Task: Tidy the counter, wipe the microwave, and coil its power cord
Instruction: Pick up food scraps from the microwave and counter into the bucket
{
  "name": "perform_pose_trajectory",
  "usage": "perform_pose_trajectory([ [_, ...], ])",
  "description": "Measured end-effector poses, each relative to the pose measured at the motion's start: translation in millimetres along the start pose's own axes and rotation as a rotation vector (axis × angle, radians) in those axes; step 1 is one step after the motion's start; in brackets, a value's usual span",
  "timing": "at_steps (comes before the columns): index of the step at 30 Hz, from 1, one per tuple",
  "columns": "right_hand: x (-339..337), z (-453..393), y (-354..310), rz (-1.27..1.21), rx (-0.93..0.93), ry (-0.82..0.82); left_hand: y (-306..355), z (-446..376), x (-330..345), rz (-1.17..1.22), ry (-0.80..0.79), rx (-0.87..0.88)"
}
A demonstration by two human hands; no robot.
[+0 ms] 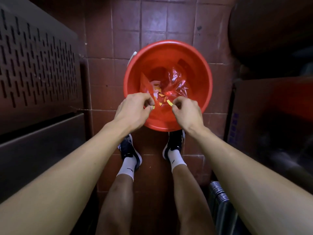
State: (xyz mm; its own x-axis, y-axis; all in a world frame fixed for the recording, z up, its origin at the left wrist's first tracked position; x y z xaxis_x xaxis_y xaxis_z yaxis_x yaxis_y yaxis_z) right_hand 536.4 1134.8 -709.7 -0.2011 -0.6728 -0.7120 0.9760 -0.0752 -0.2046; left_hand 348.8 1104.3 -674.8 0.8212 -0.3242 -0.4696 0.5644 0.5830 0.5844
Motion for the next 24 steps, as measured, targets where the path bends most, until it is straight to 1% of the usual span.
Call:
perform_pose_trajectory([
  [3, 9, -7, 2, -0.013, -0.019, -0.035, -2, -8, 8, 0.012, -0.006, -0.004],
  [7, 13, -10, 17, -0.061, 0.035, -0.051, -2, -12, 13, 0.029, 0.009, 0.015],
  [11, 16, -7, 25, -0.073, 0.044, -0.059, 2, -17, 16, 0.061, 0.03, 0.016],
  [15, 20, -7, 29, -0.101, 0.047, -0.065, 7, -28, 19, 0.11, 0.051, -0.004],
  [20, 21, -7, 30, -0.103, 0.026, -0.036, 1, -36, 20, 0.174, 0.121, -0.072],
  [24, 18, -5, 30, -0.086, 0.006, -0.035, -7, -31, 26, 0.151, 0.091, -0.11],
])
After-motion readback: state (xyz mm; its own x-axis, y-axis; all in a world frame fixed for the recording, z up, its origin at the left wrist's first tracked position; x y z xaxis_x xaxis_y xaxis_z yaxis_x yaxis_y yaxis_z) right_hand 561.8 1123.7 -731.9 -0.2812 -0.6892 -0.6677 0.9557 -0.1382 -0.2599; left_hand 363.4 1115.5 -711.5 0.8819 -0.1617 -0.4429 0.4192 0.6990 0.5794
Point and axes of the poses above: each hand's wrist, its own z-axis away from the middle knuckle, its own x-axis out of the palm, y = z × x, the point moved 9 cm from there along -z, towards the middle knuckle, and after that the axes turned 14 degrees about z, right-handed, at the moved point
